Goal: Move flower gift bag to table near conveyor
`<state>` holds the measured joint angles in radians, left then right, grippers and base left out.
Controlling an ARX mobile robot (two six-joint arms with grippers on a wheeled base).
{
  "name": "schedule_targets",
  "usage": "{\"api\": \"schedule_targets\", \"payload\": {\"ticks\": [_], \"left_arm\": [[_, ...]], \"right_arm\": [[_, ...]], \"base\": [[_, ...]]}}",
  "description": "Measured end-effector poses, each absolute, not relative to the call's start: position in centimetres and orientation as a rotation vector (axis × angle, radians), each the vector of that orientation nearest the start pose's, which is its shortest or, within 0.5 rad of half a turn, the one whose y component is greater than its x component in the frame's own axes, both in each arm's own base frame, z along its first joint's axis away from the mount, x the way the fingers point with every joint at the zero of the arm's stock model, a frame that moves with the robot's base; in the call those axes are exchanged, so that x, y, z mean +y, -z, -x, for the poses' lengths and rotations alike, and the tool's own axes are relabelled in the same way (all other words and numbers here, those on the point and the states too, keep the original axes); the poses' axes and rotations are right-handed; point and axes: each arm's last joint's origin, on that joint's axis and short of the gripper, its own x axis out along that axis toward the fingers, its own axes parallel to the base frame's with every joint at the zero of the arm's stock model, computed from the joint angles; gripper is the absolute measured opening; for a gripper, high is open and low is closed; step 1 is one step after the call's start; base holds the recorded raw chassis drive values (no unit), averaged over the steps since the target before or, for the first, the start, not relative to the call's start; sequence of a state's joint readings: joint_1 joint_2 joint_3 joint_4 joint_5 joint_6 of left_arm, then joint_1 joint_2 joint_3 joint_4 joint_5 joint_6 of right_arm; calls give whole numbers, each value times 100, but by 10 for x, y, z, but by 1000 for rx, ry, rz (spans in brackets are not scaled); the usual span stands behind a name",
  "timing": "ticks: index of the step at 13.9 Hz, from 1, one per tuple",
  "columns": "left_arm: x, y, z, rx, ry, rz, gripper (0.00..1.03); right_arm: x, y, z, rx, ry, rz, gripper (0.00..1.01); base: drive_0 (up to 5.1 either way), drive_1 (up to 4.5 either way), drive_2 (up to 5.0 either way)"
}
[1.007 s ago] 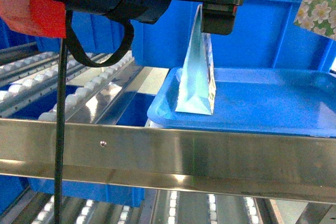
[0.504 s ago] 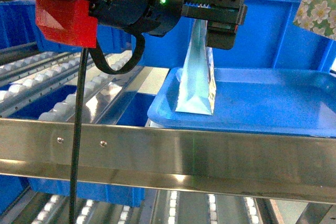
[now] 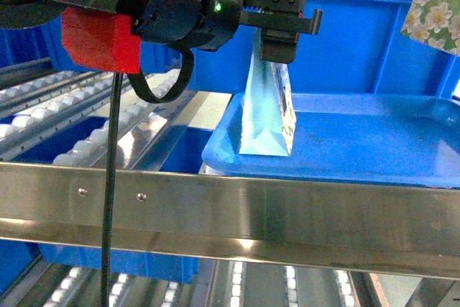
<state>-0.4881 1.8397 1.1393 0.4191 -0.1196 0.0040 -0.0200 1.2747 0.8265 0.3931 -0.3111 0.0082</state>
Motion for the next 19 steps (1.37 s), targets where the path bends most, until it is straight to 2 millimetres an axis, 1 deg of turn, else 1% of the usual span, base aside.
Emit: {"api": "schedule_targets", "payload": {"ticks": [1, 5, 6, 7, 8, 9, 11, 13, 14, 15, 17, 18, 19], "left_arm": [[-189, -219, -363, 269, 367, -89, 63], [-189, -219, -363, 271, 365, -87, 14], [-185, -220, -365, 259, 320, -61, 2], [-178, -226, -368, 228, 272, -41, 2], [-173, -234, -367, 202, 262, -30, 2], [-169, -247, -364, 170, 257, -19, 2], [-160, -286, -356, 79, 244, 13, 2], [-145, -314, -344, 19, 230, 29, 2], [-137, -322, -335, 1, 218, 34, 2], [-127, -325, -322, -20, 208, 41, 2], [-109, -321, -300, -16, 203, 39, 2], [-95, -316, -287, -11, 191, 36, 2], [-85, -316, -274, -15, 175, 27, 2]], "right_arm": [[3, -299, -285, 55, -291, -17, 2], [3, -299, -285, 55, -291, -17, 2], [3, -299, -285, 55, -291, -17, 2], [3, -299, -285, 55, -291, -17, 2], [3, -299, -285, 55, -291, -17, 2], [3, -299, -285, 55, -291, -18, 2], [3, -299, -285, 55, -291, -18, 2], [3, -299, -285, 55, -291, -17, 2], [3, -299, -285, 55, -291, -17, 2], [3, -299, -285, 55, -291, -18, 2], [3, -299, -285, 56, -291, -17, 2], [3, -299, -285, 55, -291, -17, 2], [3, -299, -285, 55, -291, -17, 2]], "base": [[0, 0, 0], [0, 0, 0], [0, 0, 0], [0, 0, 0], [0, 0, 0], [0, 0, 0], [0, 0, 0], [0, 0, 0], [0, 0, 0], [0, 0, 0], [0, 0, 0], [0, 0, 0], [0, 0, 0]]}}
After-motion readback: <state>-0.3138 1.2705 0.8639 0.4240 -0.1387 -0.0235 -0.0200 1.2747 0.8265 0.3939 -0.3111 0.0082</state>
